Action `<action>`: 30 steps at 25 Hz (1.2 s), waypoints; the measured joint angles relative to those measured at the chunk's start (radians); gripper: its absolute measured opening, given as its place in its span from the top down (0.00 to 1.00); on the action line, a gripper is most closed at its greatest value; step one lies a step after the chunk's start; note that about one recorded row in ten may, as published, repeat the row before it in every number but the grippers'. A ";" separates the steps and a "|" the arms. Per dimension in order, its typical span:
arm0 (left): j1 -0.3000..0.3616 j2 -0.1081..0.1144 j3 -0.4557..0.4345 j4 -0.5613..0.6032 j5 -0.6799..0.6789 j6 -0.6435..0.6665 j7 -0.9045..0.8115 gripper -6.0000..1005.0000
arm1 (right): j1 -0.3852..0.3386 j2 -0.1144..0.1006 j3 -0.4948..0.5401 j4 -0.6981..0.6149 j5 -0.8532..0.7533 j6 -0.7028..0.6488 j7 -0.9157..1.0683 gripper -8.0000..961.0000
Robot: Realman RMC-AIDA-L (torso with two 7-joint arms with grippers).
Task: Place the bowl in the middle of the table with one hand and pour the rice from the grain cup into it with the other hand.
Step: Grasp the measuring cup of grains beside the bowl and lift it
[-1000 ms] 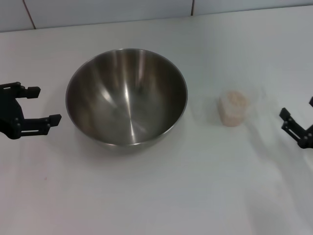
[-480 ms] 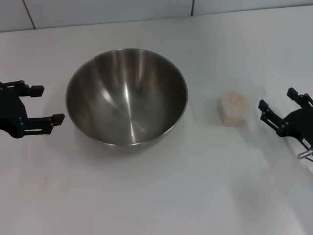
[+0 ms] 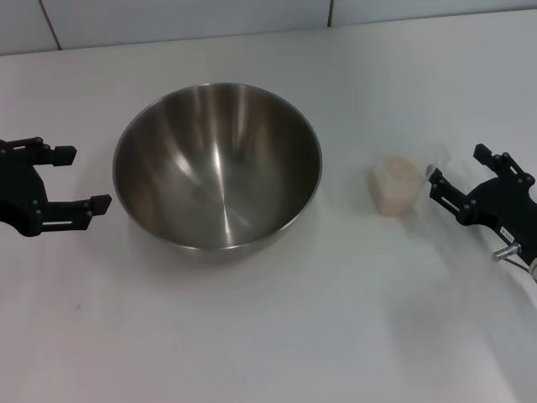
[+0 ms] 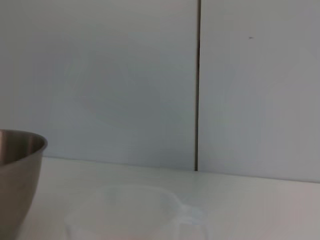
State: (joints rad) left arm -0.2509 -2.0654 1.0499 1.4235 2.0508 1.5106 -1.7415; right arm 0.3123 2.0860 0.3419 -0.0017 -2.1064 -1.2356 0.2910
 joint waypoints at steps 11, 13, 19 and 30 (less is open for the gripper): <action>0.001 0.001 0.002 -0.014 0.001 0.004 0.004 0.19 | 0.041 -0.002 0.032 0.001 0.002 0.019 -0.001 0.15; 0.001 0.000 0.002 -0.014 0.001 0.006 0.007 0.19 | 0.045 -0.002 0.033 0.001 0.002 0.022 -0.001 0.15; 0.001 -0.001 0.002 -0.014 0.000 0.007 0.014 0.19 | 0.053 -0.003 0.039 0.001 0.002 0.026 -0.001 0.15; -0.002 -0.001 0.008 -0.014 -0.001 0.007 0.014 0.19 | 0.056 -0.001 0.043 0.007 0.002 0.019 -0.001 0.51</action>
State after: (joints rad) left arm -0.2528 -2.0663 1.0581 1.4097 2.0494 1.5171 -1.7271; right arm 0.3683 2.0846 0.3853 0.0049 -2.1045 -1.2163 0.2898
